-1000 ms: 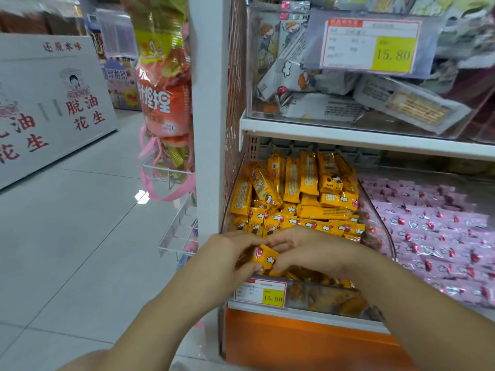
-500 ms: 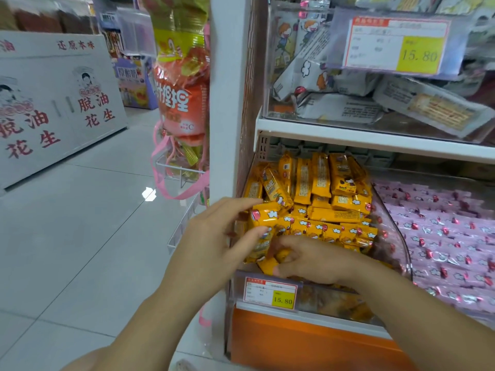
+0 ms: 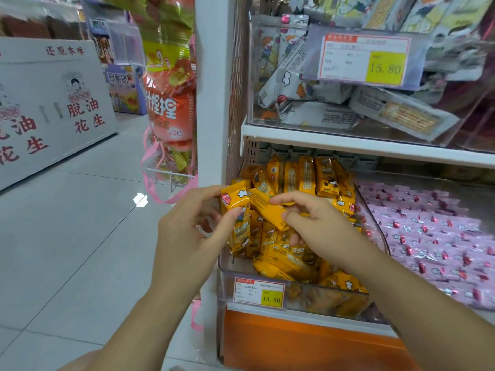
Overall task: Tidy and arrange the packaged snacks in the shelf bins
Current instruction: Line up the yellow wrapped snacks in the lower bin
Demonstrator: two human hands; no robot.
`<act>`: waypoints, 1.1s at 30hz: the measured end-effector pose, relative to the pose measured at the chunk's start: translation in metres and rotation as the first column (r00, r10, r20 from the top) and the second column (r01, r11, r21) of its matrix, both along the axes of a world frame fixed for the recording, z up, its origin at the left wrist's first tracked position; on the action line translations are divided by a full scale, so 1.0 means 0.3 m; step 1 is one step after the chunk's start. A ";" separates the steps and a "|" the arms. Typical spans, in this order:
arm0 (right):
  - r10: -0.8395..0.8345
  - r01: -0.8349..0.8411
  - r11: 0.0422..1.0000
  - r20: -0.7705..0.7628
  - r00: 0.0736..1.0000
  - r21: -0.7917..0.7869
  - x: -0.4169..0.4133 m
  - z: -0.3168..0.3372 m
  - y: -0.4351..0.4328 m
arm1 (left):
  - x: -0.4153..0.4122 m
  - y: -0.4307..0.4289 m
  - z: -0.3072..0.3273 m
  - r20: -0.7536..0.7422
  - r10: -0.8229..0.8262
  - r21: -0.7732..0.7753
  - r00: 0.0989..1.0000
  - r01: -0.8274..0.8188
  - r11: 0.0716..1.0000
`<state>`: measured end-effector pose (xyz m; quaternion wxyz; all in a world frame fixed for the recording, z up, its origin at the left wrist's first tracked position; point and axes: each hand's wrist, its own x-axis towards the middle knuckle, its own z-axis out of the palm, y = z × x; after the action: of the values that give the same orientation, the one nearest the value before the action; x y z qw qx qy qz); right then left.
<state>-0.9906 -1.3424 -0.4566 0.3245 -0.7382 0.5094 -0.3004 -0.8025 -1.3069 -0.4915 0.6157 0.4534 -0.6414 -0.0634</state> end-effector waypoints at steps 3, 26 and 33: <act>-0.018 0.018 1.000 -0.015 1.000 0.002 0.004 -0.004 -0.006 | 0.002 -0.004 -0.003 0.010 -0.010 -0.012 1.000 0.010 1.000; -0.071 0.042 0.980 -0.139 0.988 -0.197 0.130 -0.079 -0.183 | 0.012 -0.015 0.002 0.025 -0.003 -0.086 1.000 0.005 0.996; -0.151 -0.033 0.902 -0.384 0.911 -0.431 0.168 -0.097 -0.180 | 0.039 -0.008 0.005 0.036 0.006 -0.103 0.999 -0.002 0.995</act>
<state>-0.9402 -1.3964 -0.4856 0.0314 -0.8213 0.5099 -0.2539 -0.7910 -1.3094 -0.4900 0.6266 0.4235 -0.6539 -0.0209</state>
